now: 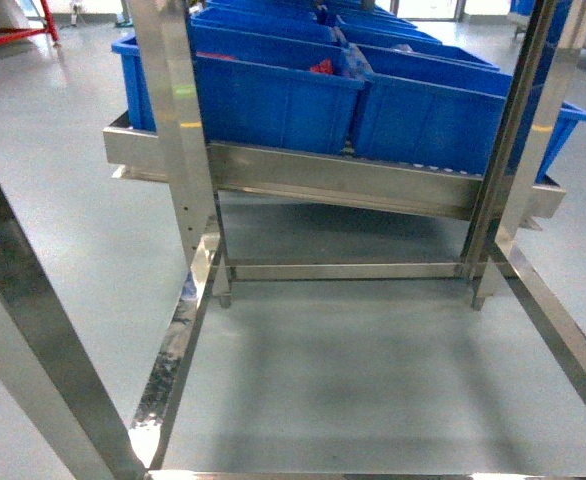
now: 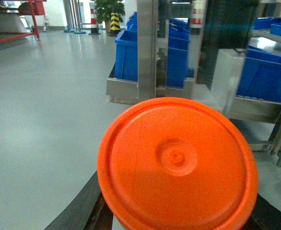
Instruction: Pick capacitor and pack into box
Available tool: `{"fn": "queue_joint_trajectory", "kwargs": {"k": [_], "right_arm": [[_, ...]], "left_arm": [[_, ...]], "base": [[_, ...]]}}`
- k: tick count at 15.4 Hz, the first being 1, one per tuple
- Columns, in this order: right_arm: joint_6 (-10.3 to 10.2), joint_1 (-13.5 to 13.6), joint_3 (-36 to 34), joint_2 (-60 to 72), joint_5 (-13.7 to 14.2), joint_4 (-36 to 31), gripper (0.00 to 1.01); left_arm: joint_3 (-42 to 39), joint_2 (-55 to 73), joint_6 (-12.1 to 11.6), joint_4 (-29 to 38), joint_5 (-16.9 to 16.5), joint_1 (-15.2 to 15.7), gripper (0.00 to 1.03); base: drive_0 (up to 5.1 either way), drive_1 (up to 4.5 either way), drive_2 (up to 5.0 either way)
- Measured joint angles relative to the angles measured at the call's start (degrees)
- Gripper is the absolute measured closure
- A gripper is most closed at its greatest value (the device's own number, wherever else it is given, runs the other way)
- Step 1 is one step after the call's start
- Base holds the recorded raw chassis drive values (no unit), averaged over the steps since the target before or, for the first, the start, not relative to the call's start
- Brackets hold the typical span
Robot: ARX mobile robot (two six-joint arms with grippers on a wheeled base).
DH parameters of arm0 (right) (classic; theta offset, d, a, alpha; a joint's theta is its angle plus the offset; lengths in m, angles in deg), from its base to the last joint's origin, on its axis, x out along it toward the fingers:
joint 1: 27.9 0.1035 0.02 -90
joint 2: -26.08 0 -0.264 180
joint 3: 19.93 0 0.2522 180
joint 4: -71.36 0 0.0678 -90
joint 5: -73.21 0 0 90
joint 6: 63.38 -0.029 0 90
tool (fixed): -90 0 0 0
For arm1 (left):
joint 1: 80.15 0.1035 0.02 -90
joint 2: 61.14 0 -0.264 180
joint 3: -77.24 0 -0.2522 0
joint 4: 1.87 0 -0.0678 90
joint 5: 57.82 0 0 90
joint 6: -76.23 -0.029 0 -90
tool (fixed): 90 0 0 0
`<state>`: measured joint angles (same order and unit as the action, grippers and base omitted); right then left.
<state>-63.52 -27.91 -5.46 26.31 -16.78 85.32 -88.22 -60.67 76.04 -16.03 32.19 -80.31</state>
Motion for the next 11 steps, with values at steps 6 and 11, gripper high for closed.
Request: {"fn": "queue_joint_trajectory", "kwargs": {"k": [6, 11], "right_arm": [[0.0, 0.0, 0.0, 0.0, -0.02, -0.04, 0.03], [0.0, 0.0, 0.0, 0.02, 0.0, 0.0, 0.03]], "left_arm": [[0.0, 0.0, 0.0, -0.02, -0.02, 0.0, 0.58], [0.0, 0.0, 0.0, 0.17, 0.0, 0.0, 0.58]], "base": [[-4.9, 2.53, 2.5], [-4.9, 2.49, 2.5]]}}
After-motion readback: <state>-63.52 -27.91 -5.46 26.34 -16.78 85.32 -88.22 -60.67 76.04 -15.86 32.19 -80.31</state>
